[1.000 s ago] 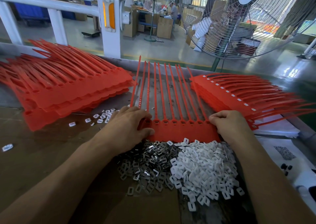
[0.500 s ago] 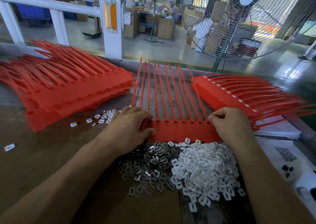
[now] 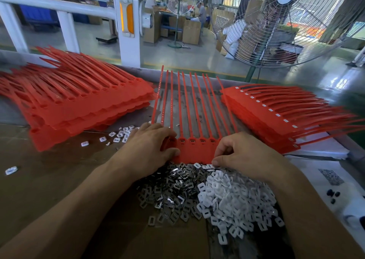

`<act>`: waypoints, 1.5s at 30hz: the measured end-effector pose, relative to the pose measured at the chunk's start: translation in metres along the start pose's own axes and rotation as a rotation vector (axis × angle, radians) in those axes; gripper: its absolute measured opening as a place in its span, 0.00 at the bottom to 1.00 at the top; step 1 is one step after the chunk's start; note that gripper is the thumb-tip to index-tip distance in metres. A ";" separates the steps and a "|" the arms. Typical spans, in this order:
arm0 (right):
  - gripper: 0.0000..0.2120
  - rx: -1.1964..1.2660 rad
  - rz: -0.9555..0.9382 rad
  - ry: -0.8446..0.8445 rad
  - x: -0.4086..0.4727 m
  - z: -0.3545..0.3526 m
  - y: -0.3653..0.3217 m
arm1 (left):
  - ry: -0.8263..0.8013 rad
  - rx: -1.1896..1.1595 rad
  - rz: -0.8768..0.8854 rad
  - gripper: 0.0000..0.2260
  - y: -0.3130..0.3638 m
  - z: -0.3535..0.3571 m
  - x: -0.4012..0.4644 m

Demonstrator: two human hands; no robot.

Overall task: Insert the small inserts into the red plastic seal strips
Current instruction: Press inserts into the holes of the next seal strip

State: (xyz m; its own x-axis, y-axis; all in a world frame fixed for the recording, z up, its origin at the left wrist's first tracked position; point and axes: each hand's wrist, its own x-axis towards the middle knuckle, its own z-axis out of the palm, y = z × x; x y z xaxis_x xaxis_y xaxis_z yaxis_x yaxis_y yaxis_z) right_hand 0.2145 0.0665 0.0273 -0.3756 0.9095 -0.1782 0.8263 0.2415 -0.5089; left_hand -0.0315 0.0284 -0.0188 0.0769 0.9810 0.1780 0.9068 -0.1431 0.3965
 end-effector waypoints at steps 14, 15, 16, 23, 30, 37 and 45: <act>0.02 0.673 -0.130 0.260 0.011 0.020 -0.003 | 0.210 -0.021 0.090 0.17 0.005 -0.001 -0.001; 0.03 0.723 -0.141 0.277 0.011 0.023 -0.006 | 0.239 -0.051 0.102 0.16 0.006 -0.002 -0.002; 0.02 0.759 -0.150 0.288 0.012 0.026 -0.008 | 0.262 -0.089 0.114 0.15 0.007 -0.002 -0.001; 0.04 0.828 -0.199 0.314 0.010 0.038 -0.020 | 0.372 -0.251 0.223 0.10 0.020 -0.003 -0.004; 0.03 0.828 -0.242 0.316 0.008 0.043 -0.024 | 0.397 -0.217 0.296 0.08 0.026 -0.007 -0.007; 0.02 0.825 -0.231 0.279 0.007 0.045 -0.025 | 0.386 -0.131 0.302 0.05 0.018 -0.009 -0.004; 0.04 0.626 -0.156 0.364 0.008 0.044 -0.018 | 0.257 -0.068 0.056 0.03 -0.027 -0.035 0.000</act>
State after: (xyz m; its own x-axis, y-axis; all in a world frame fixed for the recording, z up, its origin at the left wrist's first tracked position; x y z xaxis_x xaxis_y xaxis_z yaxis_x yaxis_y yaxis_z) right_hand 0.1782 0.0550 -0.0025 -0.2166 0.9613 0.1703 0.3399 0.2378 -0.9099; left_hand -0.0704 0.0276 0.0020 0.0108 0.9070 0.4210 0.8734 -0.2135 0.4378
